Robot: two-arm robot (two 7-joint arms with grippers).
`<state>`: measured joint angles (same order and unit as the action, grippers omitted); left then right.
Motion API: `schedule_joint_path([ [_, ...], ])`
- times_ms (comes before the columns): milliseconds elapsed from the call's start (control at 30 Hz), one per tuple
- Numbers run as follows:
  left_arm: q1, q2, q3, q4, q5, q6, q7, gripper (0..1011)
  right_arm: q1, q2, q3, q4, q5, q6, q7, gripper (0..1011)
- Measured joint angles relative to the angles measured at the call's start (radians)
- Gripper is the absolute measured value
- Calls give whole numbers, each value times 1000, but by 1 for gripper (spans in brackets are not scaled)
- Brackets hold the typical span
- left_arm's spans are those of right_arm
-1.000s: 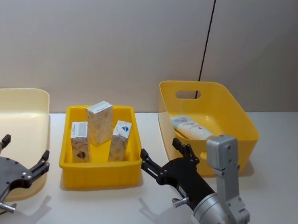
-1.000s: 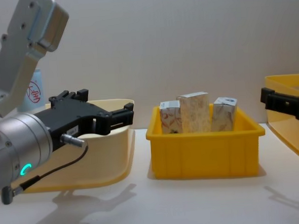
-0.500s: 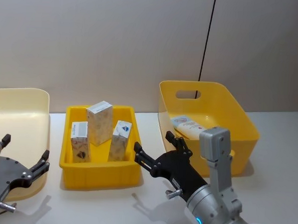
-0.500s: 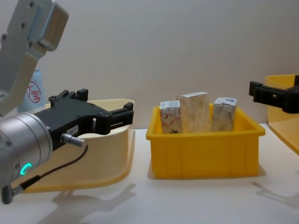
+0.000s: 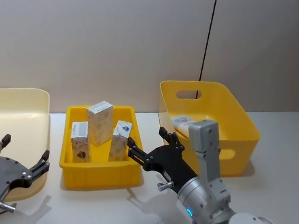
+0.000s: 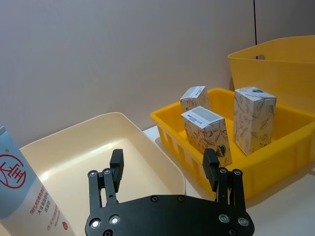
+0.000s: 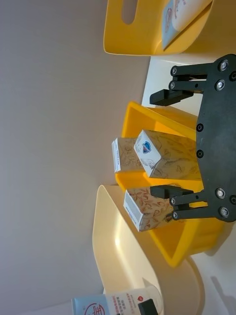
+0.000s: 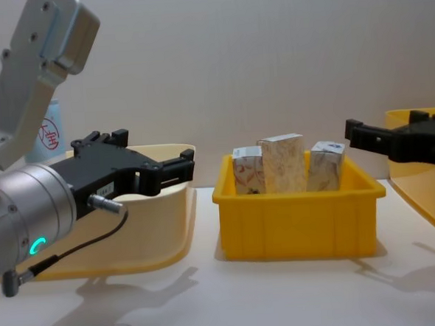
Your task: Bimanual collaborative sorting of washing and personal care products
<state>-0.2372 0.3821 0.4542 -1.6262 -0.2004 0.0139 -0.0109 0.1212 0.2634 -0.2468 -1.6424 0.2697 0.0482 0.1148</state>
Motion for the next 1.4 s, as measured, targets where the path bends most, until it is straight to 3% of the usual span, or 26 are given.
schedule_joint_path([
  [500, 0, 0, 0, 0, 0, 0, 0, 1002, 88, -48, -8, 110, -9, 25, 5, 1001],
  [1033, 0, 0, 0, 0, 0, 0, 0, 1002, 180, -61, -17, 225, -5, 26, 83, 1001],
  [1400, 0, 0, 0, 0, 0, 0, 0, 1002, 208, -68, -21, 263, -13, 46, 103, 1001],
])
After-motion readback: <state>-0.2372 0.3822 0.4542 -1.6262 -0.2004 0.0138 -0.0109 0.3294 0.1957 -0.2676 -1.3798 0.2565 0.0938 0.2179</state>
